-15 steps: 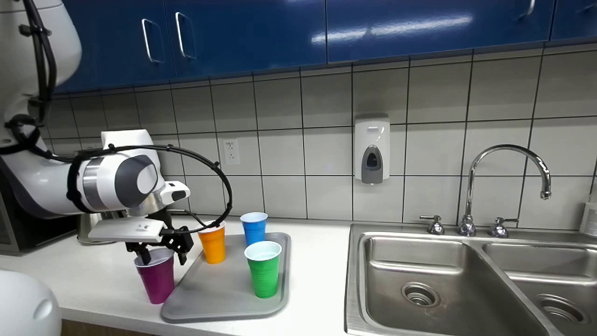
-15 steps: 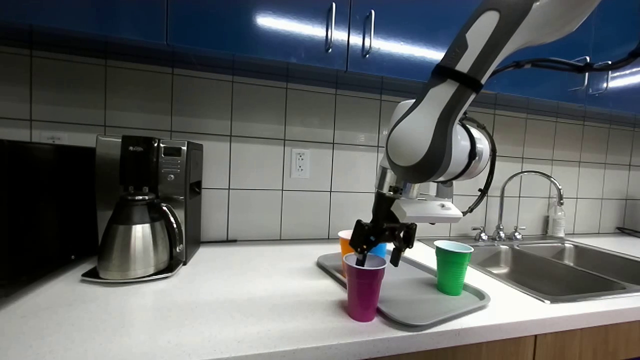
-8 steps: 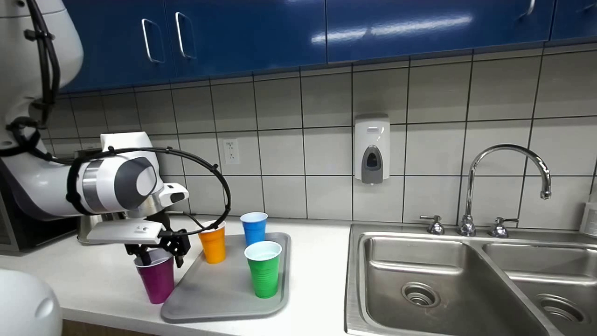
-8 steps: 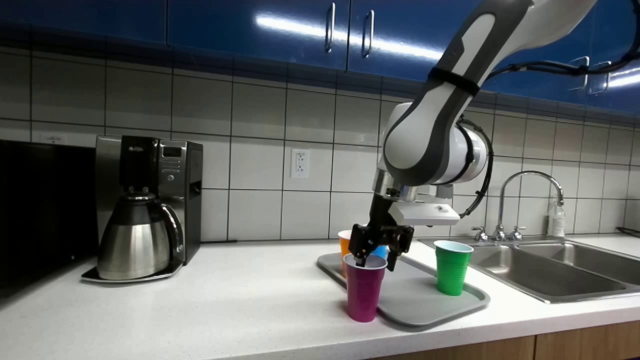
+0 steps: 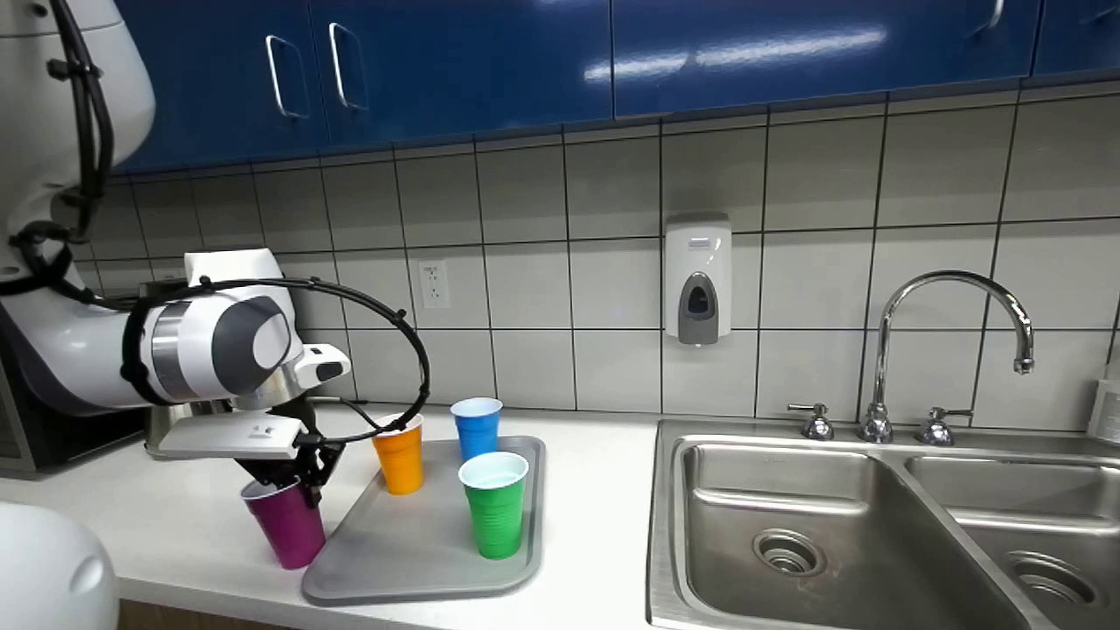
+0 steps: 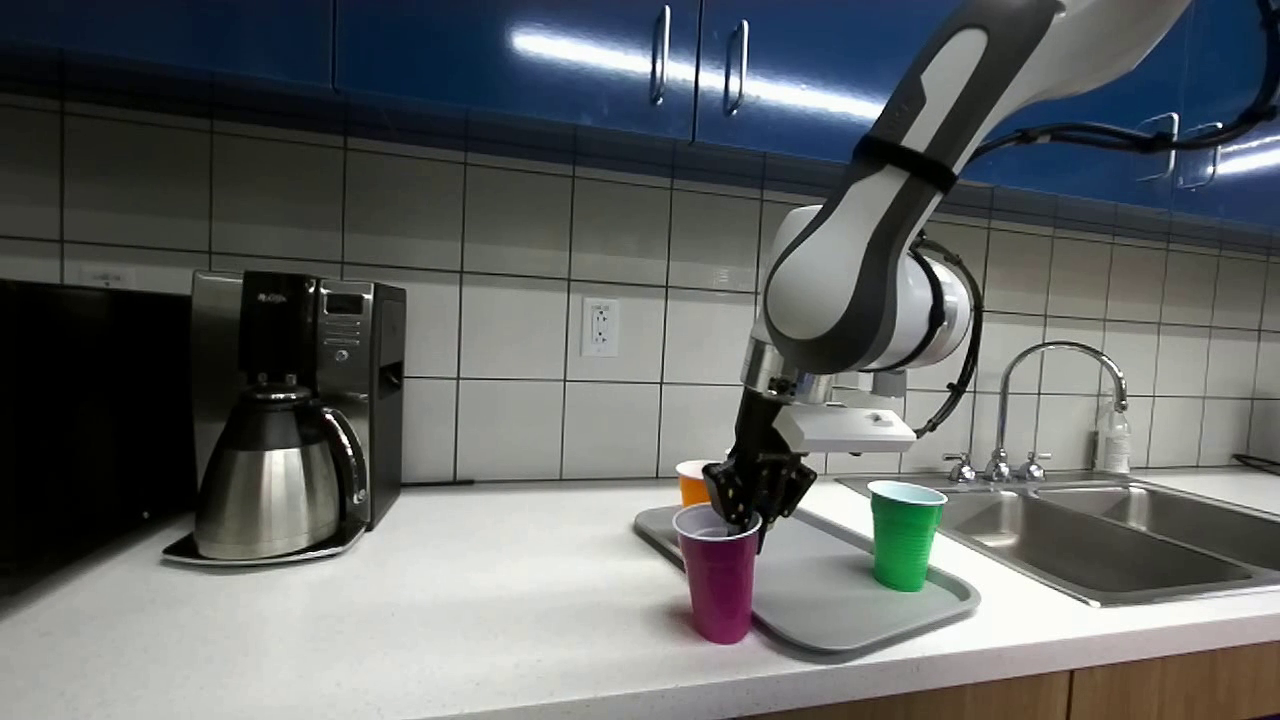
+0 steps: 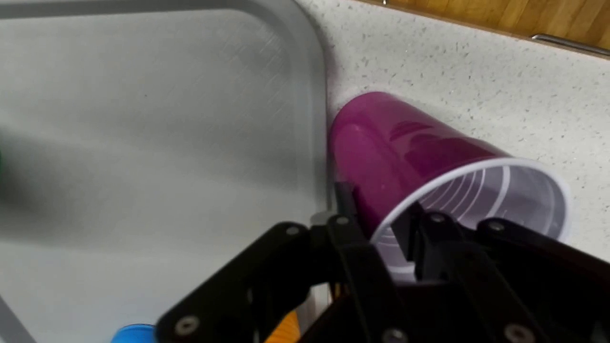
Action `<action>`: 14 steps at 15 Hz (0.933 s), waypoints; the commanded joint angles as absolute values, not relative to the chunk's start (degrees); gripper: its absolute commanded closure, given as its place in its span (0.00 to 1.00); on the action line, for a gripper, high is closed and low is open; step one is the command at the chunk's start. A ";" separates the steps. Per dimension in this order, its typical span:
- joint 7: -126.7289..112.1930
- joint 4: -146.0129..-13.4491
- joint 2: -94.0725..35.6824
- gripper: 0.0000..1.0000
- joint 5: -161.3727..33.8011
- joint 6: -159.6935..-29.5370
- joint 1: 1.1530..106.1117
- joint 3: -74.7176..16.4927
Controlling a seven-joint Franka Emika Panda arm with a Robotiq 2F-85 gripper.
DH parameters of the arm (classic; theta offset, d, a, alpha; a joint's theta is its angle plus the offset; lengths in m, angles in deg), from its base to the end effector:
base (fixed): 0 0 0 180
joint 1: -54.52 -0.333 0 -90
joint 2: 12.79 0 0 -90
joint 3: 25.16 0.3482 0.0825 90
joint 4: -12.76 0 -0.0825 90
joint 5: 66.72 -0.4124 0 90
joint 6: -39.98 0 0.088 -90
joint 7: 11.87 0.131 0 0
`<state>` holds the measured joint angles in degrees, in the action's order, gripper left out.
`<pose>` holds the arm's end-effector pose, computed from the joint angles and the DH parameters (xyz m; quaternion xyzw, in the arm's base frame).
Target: Put the green and purple cups on the tray
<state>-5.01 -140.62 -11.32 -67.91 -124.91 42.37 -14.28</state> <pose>0.4199 0.1769 0.2501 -0.9850 -0.1304 -0.1086 0.0305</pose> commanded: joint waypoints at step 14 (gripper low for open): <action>-4.82 -139.27 -7.74 0.99 -73.16 -123.76 41.48 -13.48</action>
<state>-5.02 -139.50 -10.60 -72.24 -124.92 41.08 -13.62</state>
